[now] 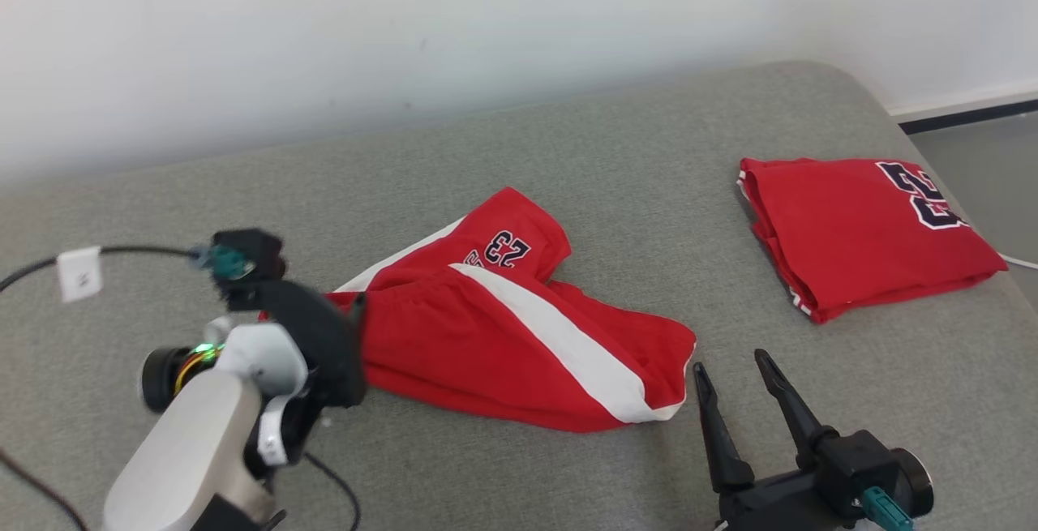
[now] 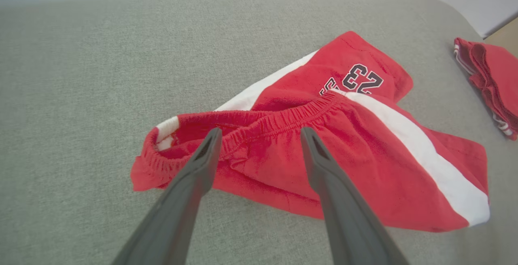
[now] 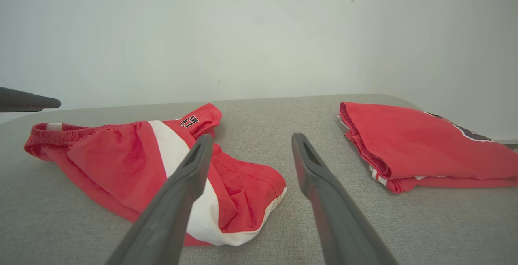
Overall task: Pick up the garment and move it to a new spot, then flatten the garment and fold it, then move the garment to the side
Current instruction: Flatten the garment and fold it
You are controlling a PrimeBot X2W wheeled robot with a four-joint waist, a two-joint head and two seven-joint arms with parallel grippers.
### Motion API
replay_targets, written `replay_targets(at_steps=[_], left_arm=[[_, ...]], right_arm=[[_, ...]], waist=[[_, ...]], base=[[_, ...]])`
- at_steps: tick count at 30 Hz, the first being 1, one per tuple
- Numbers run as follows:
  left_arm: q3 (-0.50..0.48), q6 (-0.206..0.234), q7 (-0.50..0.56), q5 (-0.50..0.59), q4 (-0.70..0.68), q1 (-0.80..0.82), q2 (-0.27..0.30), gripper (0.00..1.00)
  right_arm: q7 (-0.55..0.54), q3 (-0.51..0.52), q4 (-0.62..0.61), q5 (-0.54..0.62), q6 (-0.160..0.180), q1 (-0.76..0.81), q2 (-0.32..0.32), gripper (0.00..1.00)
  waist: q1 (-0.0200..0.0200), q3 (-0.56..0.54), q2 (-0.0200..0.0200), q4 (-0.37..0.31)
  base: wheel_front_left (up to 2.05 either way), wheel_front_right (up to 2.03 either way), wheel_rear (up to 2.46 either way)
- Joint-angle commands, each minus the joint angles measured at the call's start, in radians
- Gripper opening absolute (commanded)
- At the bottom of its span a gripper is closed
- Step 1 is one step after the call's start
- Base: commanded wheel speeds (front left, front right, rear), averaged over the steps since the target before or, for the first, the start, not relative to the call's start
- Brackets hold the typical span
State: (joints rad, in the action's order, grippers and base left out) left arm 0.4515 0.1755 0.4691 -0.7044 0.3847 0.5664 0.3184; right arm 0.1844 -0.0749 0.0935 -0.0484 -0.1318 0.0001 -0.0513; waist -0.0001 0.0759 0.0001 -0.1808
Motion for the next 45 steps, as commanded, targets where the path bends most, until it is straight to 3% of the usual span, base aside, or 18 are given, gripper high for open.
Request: replay_targets(at_steps=[1, 8, 19, 24, 33, 36, 38, 39, 40, 41, 42, 45], left_arm=[[0.008, 0.000, 0.025, 0.005, -0.007, 0.022, -0.005, 1.00], [0.087, 0.001, 0.188, 0.028, 0.066, 0.180, -0.054, 1.00], [0.111, 0.001, 0.283, 0.057, 0.282, 0.326, -0.028, 1.00], [0.144, -0.015, 0.358, 0.069, 0.328, 0.364, -0.022, 1.00], [0.180, -0.049, 0.430, 0.062, 0.294, 0.386, -0.037, 0.99], [0.192, -0.059, 0.425, 0.066, 0.274, 0.387, -0.042, 0.88], [0.198, -0.066, 0.424, 0.063, 0.265, 0.383, -0.048, 0.73], [0.201, -0.071, 0.425, 0.059, 0.261, 0.379, -0.051, 0.47], [0.203, -0.073, 0.422, 0.058, 0.260, 0.374, -0.051, 0.29], [0.203, -0.073, 0.422, 0.058, 0.260, 0.374, -0.051, 0.29], [0.206, -0.078, 0.426, 0.055, 0.263, 0.368, -0.051, 0.00], [0.213, -0.086, 0.439, 0.048, 0.268, 0.352, -0.047, 0.00]], right_arm=[[-0.001, -0.004, -0.003, 0.002, 0.003, -0.006, 0.002, 1.00], [0.006, -0.037, 0.006, -0.010, 0.003, -0.032, 0.002, 1.00], [0.037, -0.048, 0.024, -0.047, 0.003, -0.056, 0.003, 1.00], [0.055, -0.037, 0.036, -0.056, 0.003, -0.064, 0.003, 1.00], [0.069, -0.043, 0.057, -0.063, 0.003, -0.084, 0.003, 1.00], [0.071, -0.047, 0.062, -0.064, 0.003, -0.091, 0.002, 1.00], [0.072, -0.049, 0.065, -0.064, 0.003, -0.092, 0.002, 1.00], [0.072, -0.050, 0.066, -0.064, 0.003, -0.094, 0.002, 1.00], [0.073, -0.051, 0.067, -0.064, 0.003, -0.096, 0.002, 1.00], [0.073, -0.051, 0.067, -0.064, 0.003, -0.096, 0.002, 1.00], [0.073, -0.052, 0.068, -0.063, 0.003, -0.097, 0.002, 1.00], [0.074, -0.047, 0.070, -0.062, 0.003, -0.096, 0.002, 1.00]], waist=[[0.0001, 0.006, -0.0001, -0.018], [0.0001, 0.031, -0.0001, -0.128], [0.0001, 0.137, -0.0001, -0.280], [0.0001, 0.164, -0.0001, -0.287], [0.0001, 0.155, -0.0001, -0.232], [0.0001, 0.148, -0.0001, -0.218], [0.0001, 0.146, -0.0001, -0.214], [0.0001, 0.145, -0.0001, -0.213], [0.0001, 0.145, -0.0001, -0.213], [0.0001, 0.145, -0.0001, -0.213], [0.0001, 0.144, -0.0001, -0.213], [0.0001, 0.143, -0.0001, -0.215]], base=[[0.00, 0.00, 0.00], [0.00, 0.00, 0.00], [0.00, 0.00, 0.00], [0.00, 0.00, 0.00], [0.00, 0.00, 0.00], [0.00, 0.00, 0.00], [0.00, 0.00, 0.00], [0.00, 0.00, 0.00], [0.00, 0.00, 0.00], [0.00, 0.00, 0.00], [0.00, 0.00, 0.00], [0.00, 0.00, 0.00]])
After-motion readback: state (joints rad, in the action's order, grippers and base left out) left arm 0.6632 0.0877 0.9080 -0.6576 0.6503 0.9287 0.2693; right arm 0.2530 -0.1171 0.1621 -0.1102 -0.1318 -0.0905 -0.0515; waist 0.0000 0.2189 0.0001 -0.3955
